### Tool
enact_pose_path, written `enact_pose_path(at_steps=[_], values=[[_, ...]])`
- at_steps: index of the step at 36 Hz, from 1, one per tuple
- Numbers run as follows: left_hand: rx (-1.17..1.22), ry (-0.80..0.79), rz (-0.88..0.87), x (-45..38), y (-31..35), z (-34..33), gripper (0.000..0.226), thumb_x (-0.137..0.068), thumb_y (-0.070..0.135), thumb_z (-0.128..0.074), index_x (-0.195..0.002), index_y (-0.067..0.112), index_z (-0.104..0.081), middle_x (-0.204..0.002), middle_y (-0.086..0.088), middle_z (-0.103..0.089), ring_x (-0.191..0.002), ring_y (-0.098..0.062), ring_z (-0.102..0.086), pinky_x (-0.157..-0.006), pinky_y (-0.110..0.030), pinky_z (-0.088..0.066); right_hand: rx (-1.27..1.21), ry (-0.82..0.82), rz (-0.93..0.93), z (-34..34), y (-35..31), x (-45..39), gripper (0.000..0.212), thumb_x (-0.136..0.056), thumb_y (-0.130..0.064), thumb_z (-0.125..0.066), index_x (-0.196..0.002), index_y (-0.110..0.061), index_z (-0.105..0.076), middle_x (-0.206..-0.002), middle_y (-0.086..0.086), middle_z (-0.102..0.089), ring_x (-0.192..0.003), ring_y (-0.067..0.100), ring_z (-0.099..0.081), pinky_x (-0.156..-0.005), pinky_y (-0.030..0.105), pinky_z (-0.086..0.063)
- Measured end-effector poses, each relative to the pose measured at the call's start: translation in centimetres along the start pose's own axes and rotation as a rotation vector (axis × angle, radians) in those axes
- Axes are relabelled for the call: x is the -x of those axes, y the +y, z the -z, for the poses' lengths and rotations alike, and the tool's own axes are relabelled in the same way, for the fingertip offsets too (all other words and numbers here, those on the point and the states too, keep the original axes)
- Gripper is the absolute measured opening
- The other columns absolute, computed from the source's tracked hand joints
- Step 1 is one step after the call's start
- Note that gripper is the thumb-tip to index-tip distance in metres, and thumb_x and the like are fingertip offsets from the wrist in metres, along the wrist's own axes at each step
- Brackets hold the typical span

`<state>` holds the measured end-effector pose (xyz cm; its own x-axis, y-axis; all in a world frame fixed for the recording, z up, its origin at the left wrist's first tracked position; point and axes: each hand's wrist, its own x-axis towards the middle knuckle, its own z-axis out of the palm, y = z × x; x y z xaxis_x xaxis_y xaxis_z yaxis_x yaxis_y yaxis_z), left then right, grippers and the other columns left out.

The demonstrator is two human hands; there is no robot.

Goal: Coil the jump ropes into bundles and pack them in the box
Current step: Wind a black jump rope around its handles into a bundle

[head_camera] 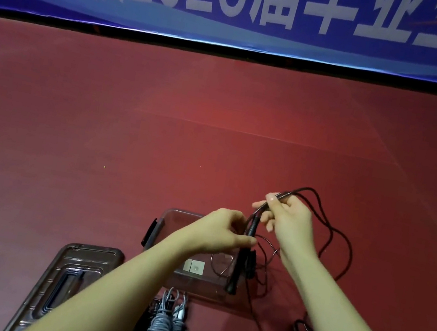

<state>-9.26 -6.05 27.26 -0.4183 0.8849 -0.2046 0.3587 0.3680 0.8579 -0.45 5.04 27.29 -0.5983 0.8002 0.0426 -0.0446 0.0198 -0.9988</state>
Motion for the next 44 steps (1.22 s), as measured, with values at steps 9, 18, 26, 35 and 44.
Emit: enact_pose_path(at_steps=[9,18,26,35,44], values=[[-0.031,0.120,-0.051,-0.3,0.4,0.1,0.022,-0.093,0.021,-0.059,-0.077,0.007,-0.065,-0.058,0.002,-0.058,-0.046,-0.001,-0.053,-0.048,-0.017,-0.043,-0.104,0.032,-0.017,0.6,-0.7,-0.5,0.017,-0.094,-0.009,-0.053,-0.078,-0.007,-0.059,-0.075,0.006,-0.072,-0.049,0.005,-0.050,-0.046,0.016,-0.039],[0.204,0.382,-0.120,-0.8,0.9,1.7,0.021,-0.095,0.015,-0.054,-0.080,0.003,-0.064,-0.062,-0.010,-0.065,-0.052,-0.013,-0.062,-0.061,-0.028,-0.055,0.209,-0.204,-0.124,0.8,-0.1,1.0,0.023,-0.088,0.005,-0.044,-0.083,-0.012,-0.059,-0.056,0.004,-0.050,-0.050,0.016,-0.050,-0.051,0.022,-0.042],[0.673,0.402,-0.210,0.1,3.2,3.1,0.019,-0.096,0.013,-0.055,-0.082,0.001,-0.062,-0.068,-0.010,-0.061,-0.059,-0.015,-0.067,-0.064,-0.027,-0.059,0.345,-0.450,-0.090,0.0,0.7,2.3,0.017,-0.087,-0.018,-0.067,-0.071,-0.017,-0.061,-0.055,-0.002,-0.056,-0.034,0.004,-0.037,-0.038,0.018,-0.029],[0.618,0.387,-0.139,0.7,3.4,2.7,0.022,-0.100,0.013,-0.043,-0.095,0.007,-0.064,-0.080,-0.003,-0.063,-0.070,-0.013,-0.059,-0.059,-0.020,-0.050,0.088,-0.265,-0.088,-0.3,-0.7,2.5,0.013,-0.091,-0.013,-0.060,-0.080,-0.006,-0.065,-0.073,0.010,-0.070,-0.033,0.007,-0.026,-0.036,0.017,-0.022],[-0.045,0.179,-0.080,1.7,1.8,1.8,0.012,-0.091,0.016,-0.060,-0.091,0.011,-0.071,-0.070,-0.002,-0.063,-0.059,-0.011,-0.052,-0.060,-0.020,-0.044,-0.184,-0.168,-0.067,0.6,-2.6,2.4,0.014,-0.093,-0.011,-0.056,-0.086,-0.005,-0.065,-0.071,0.003,-0.068,-0.033,0.006,-0.029,-0.037,0.018,-0.025]])
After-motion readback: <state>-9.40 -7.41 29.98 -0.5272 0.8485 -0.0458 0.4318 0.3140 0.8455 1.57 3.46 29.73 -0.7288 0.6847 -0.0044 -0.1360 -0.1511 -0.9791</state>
